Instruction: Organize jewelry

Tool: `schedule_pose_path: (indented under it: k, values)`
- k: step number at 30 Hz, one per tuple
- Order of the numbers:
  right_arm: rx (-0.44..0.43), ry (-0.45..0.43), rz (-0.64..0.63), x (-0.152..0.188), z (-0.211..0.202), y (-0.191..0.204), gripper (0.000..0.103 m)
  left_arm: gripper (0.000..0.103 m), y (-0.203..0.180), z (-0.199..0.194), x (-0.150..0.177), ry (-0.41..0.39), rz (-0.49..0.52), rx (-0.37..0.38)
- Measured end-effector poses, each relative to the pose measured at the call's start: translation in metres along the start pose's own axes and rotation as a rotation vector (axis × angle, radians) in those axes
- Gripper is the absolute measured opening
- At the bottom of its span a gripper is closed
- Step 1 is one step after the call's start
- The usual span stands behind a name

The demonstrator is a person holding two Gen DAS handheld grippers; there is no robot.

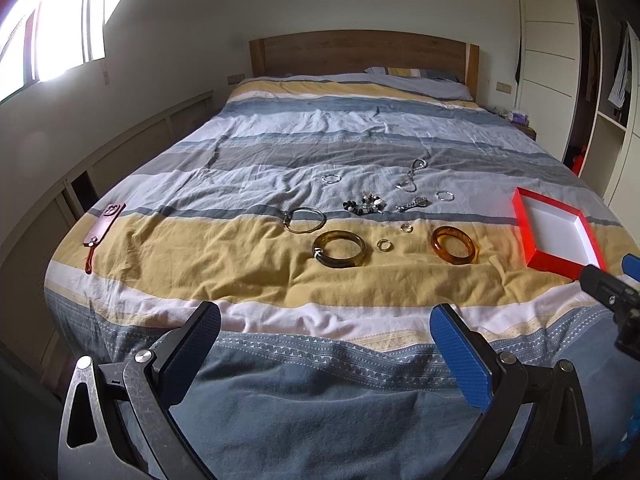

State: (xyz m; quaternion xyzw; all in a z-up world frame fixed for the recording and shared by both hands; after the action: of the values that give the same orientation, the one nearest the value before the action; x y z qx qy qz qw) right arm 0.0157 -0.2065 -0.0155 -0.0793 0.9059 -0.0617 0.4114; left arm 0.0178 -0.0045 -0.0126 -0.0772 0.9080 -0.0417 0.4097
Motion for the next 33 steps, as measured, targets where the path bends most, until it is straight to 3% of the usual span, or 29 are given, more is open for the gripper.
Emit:
schedule_pose_path:
  k: [16,33]
  values:
    - [0.05,-0.049,-0.006,-0.033,-0.031,-0.036,0.092,0.102,-0.024,0.018,-0.016,0.065,-0.015,0.04]
    - [0.046,-0.036,-0.049,-0.042,-0.015,-0.039,0.092,0.102,-0.037,0.073,-0.014,0.158,-0.001,0.025]
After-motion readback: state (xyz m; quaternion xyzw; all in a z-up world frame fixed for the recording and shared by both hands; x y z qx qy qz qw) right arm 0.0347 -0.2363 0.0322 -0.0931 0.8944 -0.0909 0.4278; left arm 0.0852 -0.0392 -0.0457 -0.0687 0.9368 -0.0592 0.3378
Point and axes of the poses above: each gripper's, at about its wrist camera, not at the fingertips, and z roughly the way its jaws point, y to its left, x to its underside, the point moved 4 cm from there along z, roughly the way its jaws point, and after that the axes turned 14 degrees about -z, right-handed, at the moved point
